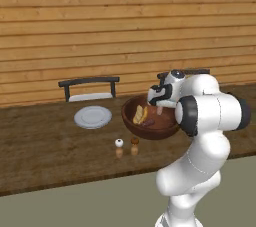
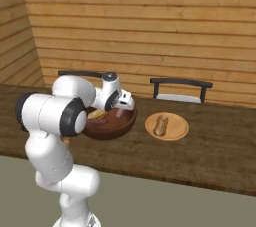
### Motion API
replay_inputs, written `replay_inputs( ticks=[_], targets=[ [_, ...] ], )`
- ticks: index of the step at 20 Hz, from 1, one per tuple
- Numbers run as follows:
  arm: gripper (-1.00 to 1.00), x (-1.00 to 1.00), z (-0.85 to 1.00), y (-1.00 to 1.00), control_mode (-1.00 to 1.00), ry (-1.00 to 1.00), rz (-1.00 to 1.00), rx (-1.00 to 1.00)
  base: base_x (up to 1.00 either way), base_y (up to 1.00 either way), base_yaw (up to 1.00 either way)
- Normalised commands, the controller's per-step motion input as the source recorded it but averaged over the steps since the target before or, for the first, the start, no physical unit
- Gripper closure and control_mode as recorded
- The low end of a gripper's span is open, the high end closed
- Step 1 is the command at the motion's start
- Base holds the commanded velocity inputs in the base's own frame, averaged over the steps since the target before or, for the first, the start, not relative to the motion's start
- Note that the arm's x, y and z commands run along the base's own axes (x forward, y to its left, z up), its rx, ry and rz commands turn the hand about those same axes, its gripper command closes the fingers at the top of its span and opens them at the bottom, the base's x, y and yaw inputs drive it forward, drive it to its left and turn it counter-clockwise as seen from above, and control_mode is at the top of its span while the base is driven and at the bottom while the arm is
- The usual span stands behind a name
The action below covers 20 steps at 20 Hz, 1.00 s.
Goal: Place one bun and one sausage from the bowl on each plate.
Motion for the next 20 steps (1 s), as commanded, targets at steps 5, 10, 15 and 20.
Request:
replay_inputs(
  ticks=[5,10,15,20],
  targets=[
    [-1.00,0.17,-0.29,0.00,-1.00,0.00,-0.06,0.02,0.00,0.00,0.00],
    [-1.00,0.22,-0.35,0.01,-1.00,0.00,-0.02,0.00,0.00,0.00,0.00],
    [-1.00,0.28,-0.08,0.00,-1.00,0.03,0.00,0.00,0.00,0.00,0.00],
    [-1.00,0.03,-0.12,0.01,-1.00,0.02,0.00,0.00,0.00,0.00,0.00]
  ],
)
